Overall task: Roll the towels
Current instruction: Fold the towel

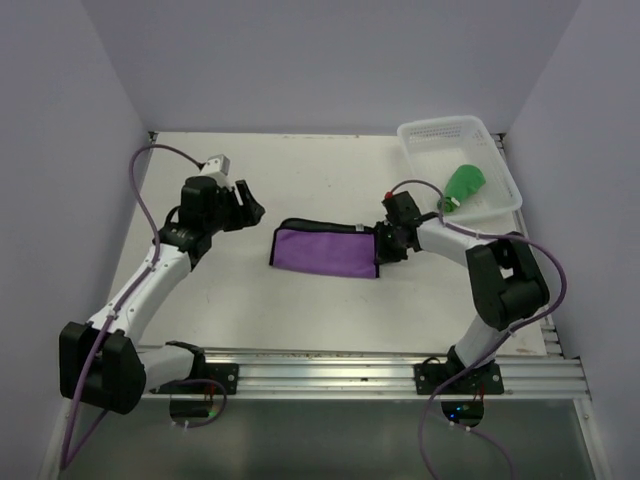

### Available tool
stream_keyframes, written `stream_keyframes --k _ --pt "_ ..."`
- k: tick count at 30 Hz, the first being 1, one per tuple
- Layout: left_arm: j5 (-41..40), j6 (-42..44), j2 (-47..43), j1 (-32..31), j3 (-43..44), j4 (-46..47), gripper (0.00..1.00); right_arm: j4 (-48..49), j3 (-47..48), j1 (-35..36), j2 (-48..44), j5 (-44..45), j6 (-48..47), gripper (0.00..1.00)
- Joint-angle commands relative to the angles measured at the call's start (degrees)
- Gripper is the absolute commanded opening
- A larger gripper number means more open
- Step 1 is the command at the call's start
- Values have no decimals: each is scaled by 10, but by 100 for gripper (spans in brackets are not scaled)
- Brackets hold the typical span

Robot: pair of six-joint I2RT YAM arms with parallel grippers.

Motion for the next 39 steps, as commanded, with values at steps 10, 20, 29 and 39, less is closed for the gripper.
stream_keyframes --k 10,20,29,39 --pt "30 66 55 16 47 -42 70 -183 61 -42 -122 81 -88 0" --pt "142 40 109 11 -26 46 57 -224 143 54 -92 87 -94 0" --pt "164 38 158 -9 6 21 49 -215 196 118 -40 70 -51 0" --pt "134 -11 200 -33 -26 76 45 -215 252 134 -2 58 -40 0"
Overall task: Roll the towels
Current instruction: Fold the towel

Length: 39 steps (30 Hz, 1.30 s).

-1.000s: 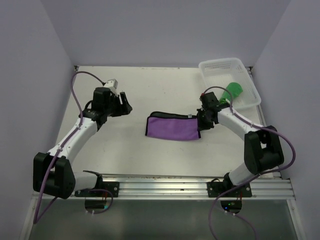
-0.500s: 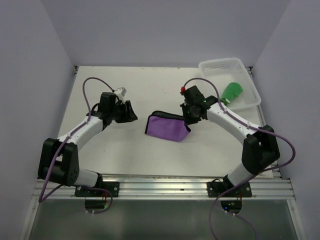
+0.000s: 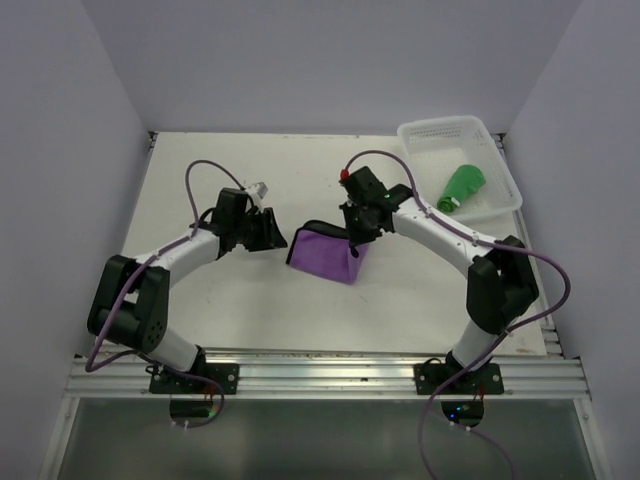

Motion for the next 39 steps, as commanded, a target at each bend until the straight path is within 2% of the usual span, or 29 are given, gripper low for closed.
stream_keyframes --k 1,11,25,39 --pt "-12 -31 8 -7 -12 67 45 -3 37 6 8 -15 14 0" --pt "-55 -34 68 -15 -15 92 43 10 85 16 42 -65 33 0" --pt "-56 -42 80 -19 -50 140 42 9 124 27 58 -72 39 0" --pt "-44 -53 74 -33 -73 164 42 4 255 63 183 -69 47 0"
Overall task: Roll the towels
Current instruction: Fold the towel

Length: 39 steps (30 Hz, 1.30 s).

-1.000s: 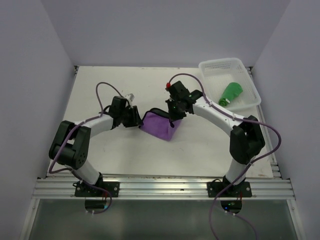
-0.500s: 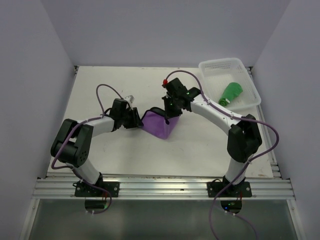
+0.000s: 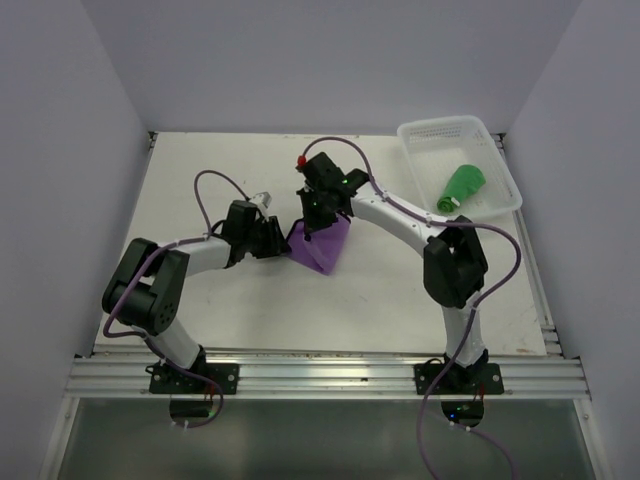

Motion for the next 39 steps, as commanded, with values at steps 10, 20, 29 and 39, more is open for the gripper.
stream_keyframes --k 10,20,29,39 --pt "4 -7 -10 -5 -31 11 41 7 102 14 103 -16 21 0" --pt "7 -5 -31 -5 -45 11 41 24 135 17 154 -26 33 0" --pt "8 -5 -36 -5 -55 13 41 29 140 20 191 -37 41 1" --pt "-7 -10 -80 -5 -89 20 43 -6 200 18 188 -20 32 43"
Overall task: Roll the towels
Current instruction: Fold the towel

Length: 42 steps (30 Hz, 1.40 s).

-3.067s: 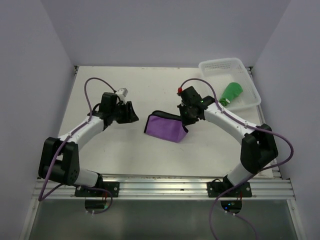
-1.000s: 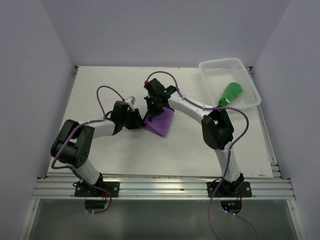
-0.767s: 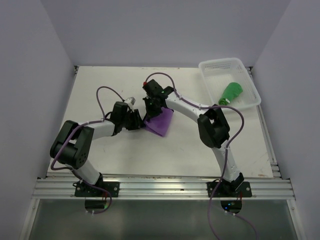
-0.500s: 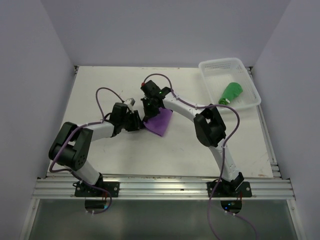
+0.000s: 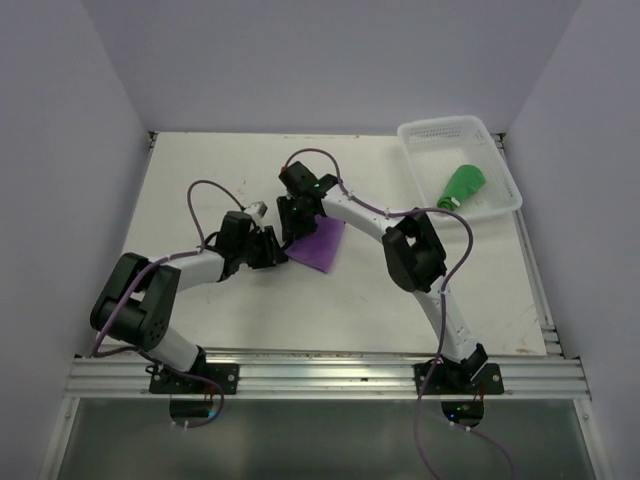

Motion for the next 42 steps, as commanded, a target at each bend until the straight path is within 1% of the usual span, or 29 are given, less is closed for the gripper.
stream_keyframes --k 1,3,6,8,11,13,14,15,16,17,19,20,22,23,25,30,35,38,42 --pt "-15 -13 -32 -4 -31 -2 43 -27 70 3 -7 2 -5 44" --pt "-15 -16 -44 -4 -41 -6 45 -45 100 1 -7 8 -8 46" --pt "-17 -23 -74 -4 -52 -12 45 -57 111 -4 -24 14 -12 46" --pt "-26 -24 -93 -4 -55 -27 45 -58 96 -6 -42 26 -18 46" --pt "-38 -22 -135 -4 -52 -53 45 -51 37 -18 -101 46 -29 41" --pt "-42 -21 -162 -4 -39 -62 45 -33 -25 -24 -150 51 -31 34" --pt "-41 -22 -168 -4 -32 -65 43 -27 -46 -30 -166 51 -33 30" --pt "-26 -20 -174 -4 -17 -65 41 -15 -86 -34 -196 53 -33 26" --pt "-15 -12 -174 -4 -8 -62 39 -10 -104 -40 -208 56 -33 18" --pt "-8 -9 -172 -4 3 -60 34 -6 -121 -47 -220 57 -34 15" --pt "10 4 -161 -5 31 -54 29 11 -168 -59 -245 54 -34 9" --pt "15 8 -155 -7 40 -48 24 13 -179 -69 -251 53 -34 8" --pt "32 20 -130 -11 59 -35 16 18 -202 -79 -255 43 -35 8" --pt "32 22 -122 -17 64 -22 8 20 -207 -88 -257 41 -37 7" --pt "41 26 -93 -25 72 -9 1 29 -215 -95 -255 33 -39 7" --pt "34 27 -43 -42 72 30 0 34 -194 -110 -223 17 -43 6" --pt "18 28 -15 -46 56 51 0 47 -186 -115 -181 8 -45 6" --pt "-12 33 -1 -46 50 43 0 56 -187 -120 -152 2 -44 5" --pt "-76 25 16 -46 45 18 0 68 -194 -126 -123 2 -41 5"
